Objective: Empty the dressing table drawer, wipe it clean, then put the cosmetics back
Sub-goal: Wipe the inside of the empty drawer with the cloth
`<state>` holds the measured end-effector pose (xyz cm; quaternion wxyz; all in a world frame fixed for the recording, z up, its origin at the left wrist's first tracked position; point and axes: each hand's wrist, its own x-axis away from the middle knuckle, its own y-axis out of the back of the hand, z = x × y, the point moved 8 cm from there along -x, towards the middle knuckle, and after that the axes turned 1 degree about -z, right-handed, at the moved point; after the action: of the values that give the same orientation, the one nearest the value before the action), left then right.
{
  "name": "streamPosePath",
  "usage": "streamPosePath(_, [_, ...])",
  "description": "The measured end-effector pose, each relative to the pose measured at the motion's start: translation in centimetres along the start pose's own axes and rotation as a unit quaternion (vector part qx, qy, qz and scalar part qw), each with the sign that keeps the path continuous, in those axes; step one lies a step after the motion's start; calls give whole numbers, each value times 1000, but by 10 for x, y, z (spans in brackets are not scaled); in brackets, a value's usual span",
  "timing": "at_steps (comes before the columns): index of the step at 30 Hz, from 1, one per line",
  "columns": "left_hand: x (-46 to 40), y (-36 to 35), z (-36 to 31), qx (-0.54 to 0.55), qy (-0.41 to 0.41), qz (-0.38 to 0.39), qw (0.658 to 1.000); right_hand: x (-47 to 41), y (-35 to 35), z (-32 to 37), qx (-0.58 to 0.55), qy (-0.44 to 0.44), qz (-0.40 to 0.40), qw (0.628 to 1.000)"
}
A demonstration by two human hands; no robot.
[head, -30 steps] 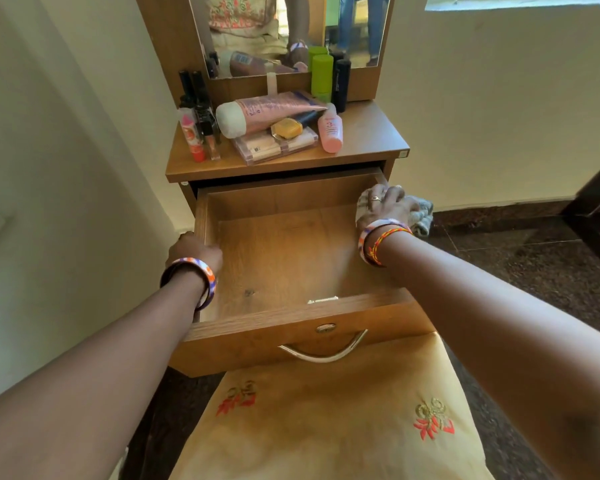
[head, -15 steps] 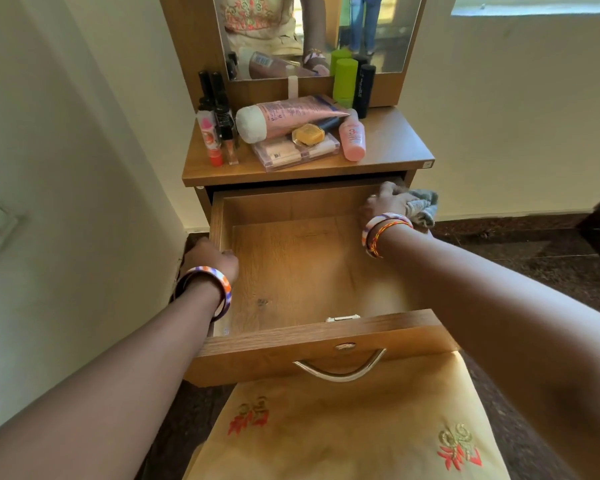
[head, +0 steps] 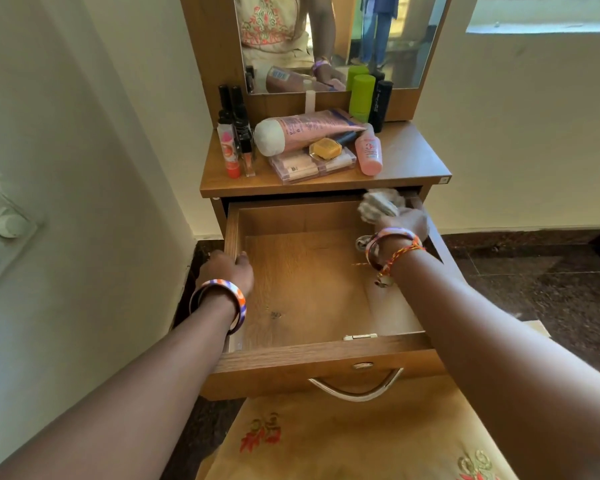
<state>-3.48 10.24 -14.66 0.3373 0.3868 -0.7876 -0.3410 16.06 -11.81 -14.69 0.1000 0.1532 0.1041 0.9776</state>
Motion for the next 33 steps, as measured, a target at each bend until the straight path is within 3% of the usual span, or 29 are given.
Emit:
streamPosePath(2, [-2, -1, 1, 10, 4, -5, 1000, 0, 4, -8, -30, -26, -62, 997])
streamPosePath(10, [-4, -1, 3, 34, 11, -30, 999, 38, -48, 1, -82, -27, -2, 996])
streamPosePath(17, [-5, -4, 8, 94, 36, -25, 995, 76, -93, -3, 38, 79, 162, 983])
streamPosePath(19, [-5, -4, 8, 127, 44, -7, 991, 98, -119, -3, 119, 152, 267, 944])
streamPosePath(22, [-7, -3, 10, 171, 78, 19, 982, 133, -155, -7, 209, 256, 403, 854])
streamPosePath(26, [-17, -3, 27, 298, 151, 104, 937, 131, -147, -5, 166, 207, 488, 831])
streamPosePath(29, [-17, -2, 44, 331, 136, 184, 915, 137, -124, -23, 177, 118, 588, 781])
streamPosePath(30, [-1, 1, 36, 342, 155, 209, 903, 145, -116, -30, 194, 90, 624, 752])
streamPosePath(31, [10, 7, 27, 314, 153, 203, 915, 155, -110, -37, 225, 78, 656, 716])
streamPosePath(33, [21, 4, 12, 336, 137, 260, 895, 174, -104, -42, 321, 124, 689, 638])
